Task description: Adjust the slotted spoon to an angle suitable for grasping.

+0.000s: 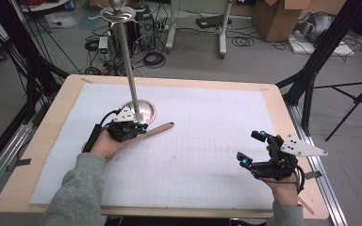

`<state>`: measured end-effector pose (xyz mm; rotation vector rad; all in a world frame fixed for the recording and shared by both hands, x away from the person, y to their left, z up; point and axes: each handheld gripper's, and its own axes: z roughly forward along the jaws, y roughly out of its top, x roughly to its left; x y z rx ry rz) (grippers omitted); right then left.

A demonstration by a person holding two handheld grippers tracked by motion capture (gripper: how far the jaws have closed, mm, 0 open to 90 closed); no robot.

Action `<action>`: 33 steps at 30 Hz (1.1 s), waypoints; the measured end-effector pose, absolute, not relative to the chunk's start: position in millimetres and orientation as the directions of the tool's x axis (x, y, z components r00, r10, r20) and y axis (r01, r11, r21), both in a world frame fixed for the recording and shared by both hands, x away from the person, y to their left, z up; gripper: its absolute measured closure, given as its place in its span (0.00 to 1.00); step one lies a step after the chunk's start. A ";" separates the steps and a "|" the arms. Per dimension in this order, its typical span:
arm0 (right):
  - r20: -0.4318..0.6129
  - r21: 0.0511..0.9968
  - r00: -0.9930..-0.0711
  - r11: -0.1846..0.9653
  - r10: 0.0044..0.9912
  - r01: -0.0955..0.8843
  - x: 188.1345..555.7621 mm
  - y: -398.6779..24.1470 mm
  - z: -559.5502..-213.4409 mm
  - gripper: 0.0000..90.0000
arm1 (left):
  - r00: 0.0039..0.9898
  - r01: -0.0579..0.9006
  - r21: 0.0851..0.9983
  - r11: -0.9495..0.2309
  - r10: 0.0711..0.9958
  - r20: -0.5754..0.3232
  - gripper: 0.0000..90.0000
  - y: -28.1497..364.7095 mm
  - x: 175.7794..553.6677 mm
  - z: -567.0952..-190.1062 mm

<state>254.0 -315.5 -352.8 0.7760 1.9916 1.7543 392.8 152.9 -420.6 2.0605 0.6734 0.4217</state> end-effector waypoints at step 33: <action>0.051 0.988 -0.804 0.088 0.592 0.127 248.3 -318.8 -348.6 0.06 | 0.806 0.363 0.767 -0.529 0.592 0.027 1.00 144.5 407.1 -441.2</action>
